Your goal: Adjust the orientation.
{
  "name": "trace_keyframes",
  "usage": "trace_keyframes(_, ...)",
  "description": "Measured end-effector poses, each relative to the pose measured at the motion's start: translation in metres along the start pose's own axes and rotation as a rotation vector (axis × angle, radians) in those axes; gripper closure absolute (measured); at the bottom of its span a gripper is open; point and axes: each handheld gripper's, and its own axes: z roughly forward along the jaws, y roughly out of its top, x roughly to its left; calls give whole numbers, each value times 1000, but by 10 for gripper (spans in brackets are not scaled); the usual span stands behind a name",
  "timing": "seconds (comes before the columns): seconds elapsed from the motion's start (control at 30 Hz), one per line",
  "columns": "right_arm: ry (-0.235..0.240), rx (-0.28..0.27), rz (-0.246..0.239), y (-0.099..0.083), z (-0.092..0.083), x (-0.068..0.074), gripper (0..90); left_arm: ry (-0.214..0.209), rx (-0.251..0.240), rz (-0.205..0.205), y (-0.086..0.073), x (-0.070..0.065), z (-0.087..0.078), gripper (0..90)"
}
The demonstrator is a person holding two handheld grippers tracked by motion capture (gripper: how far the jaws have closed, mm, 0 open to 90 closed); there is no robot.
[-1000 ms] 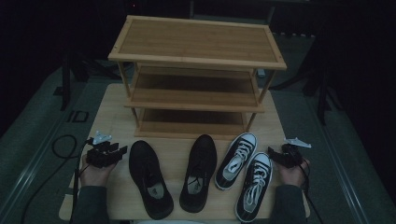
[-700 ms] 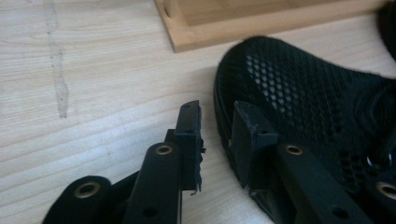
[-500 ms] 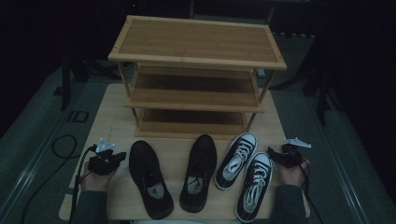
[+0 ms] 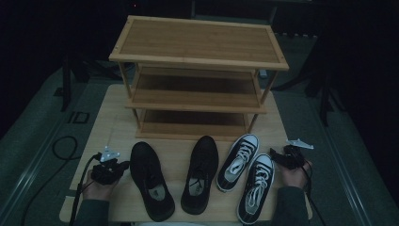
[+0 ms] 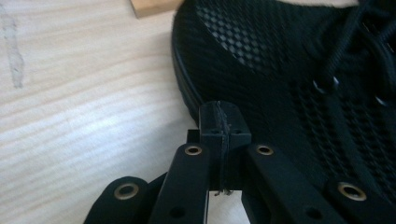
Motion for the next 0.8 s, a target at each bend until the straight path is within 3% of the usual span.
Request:
trace_keyframes(0.3,0,0,0,0,0,0,339,-23,36,-12,-6,-8,-3,899)
trace_keyframes(0.47,0,0,0,0,0,0,339,-13,39,-8,-3,-8,-1,900)
trace_keyframes(0.8,-1,0,-1,0,0,0,339,-17,48,40,15,-12,16,899)
